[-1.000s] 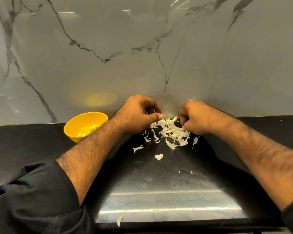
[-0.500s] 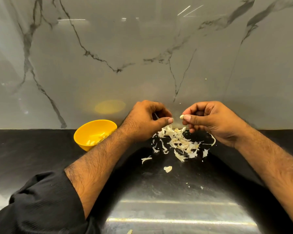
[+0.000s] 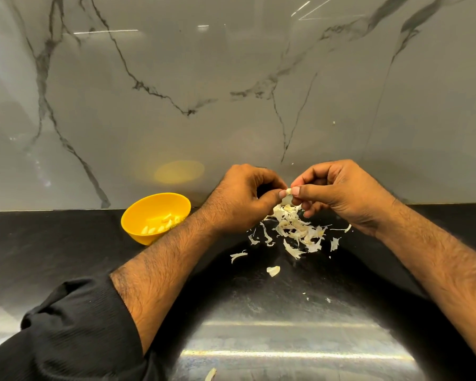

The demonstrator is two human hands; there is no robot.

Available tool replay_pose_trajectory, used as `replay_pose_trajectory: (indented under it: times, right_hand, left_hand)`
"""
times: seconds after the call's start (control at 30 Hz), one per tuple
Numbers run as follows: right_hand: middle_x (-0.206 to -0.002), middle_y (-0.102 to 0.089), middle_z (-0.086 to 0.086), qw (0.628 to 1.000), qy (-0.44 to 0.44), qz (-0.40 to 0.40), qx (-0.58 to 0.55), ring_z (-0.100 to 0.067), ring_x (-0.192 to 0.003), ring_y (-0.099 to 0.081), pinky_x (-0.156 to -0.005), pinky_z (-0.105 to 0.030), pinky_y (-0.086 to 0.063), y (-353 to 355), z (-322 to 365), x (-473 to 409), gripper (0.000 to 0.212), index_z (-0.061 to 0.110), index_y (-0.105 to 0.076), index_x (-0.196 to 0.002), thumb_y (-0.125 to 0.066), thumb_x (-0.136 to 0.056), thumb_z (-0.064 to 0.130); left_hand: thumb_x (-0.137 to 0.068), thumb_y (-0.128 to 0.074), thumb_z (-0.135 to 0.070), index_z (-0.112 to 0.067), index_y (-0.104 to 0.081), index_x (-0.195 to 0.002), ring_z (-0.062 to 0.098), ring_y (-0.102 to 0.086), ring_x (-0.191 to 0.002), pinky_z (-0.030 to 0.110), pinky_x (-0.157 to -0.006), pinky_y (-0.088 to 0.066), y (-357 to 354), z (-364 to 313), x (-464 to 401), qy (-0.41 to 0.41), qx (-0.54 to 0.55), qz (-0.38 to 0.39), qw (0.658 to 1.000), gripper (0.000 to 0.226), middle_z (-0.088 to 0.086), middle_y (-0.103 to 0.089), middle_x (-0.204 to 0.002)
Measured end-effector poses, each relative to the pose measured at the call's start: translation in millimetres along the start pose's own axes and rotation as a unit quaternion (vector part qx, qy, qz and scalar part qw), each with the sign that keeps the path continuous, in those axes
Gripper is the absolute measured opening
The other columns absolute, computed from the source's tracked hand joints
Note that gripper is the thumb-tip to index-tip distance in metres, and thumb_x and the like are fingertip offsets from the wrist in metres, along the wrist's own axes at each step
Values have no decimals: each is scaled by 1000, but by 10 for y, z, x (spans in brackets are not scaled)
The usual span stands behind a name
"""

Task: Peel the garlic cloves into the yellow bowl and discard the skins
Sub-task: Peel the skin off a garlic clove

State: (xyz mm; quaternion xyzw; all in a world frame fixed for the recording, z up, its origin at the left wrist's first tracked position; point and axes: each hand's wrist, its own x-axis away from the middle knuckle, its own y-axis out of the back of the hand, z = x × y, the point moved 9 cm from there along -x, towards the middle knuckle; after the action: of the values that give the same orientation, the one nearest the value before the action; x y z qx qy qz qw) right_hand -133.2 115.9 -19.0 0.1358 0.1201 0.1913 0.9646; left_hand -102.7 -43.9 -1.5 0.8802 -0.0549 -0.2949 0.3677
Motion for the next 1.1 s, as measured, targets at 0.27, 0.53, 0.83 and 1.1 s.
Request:
replay_pose_trajectory:
  times: [0.27, 0.53, 0.83, 1.1]
  right_hand:
    - [-86, -76, -21, 999, -37, -1, -25, -23, -70, -72, -63, -32, -63, 4, -72, -1, 14, -2, -77, -98, -80, -88, 6]
    - [-98, -76, -25, 991, -70, 38, -108, -24, -77, -72, -70, -32, -66, -48, -125, 14, 26, -4, -74, -107, -79, -84, 8]
    - [-90, -72, -16, 987, -60, 40, -141, -26, -81, -71, -71, -37, -62, -1, -105, 8, 33, 3, -70, -113, -76, -81, -3]
    - [-86, -71, -17, 981, -46, 76, -173, -25, -77, -68, -66, -37, -57, -60, -1, 33, 57, 8, -58, -134, -74, -80, -3]
  left_hand:
    - [-100, -66, -17, -16, -78, -100, 7, -71, -69, 40, -69, -64, -37, -56, 10, -26, -51, -4, 998, 12, -11, -71, -77]
    - [-105, -63, -15, -15, -70, -96, 13, -67, -62, 32, -56, -56, -90, 105, 25, 41, 67, 1, 997, 11, 0, -71, -76]
    - [-105, -65, -13, -8, -71, -99, 14, -67, -62, 29, -58, -57, -93, 83, 43, 63, 137, 41, 988, 10, 5, -73, -78]
    - [-88, -86, -18, -19, -78, -97, 0, -68, -66, 18, -65, -56, 49, 137, 32, 61, 38, -5, 997, 12, -7, -76, -79]
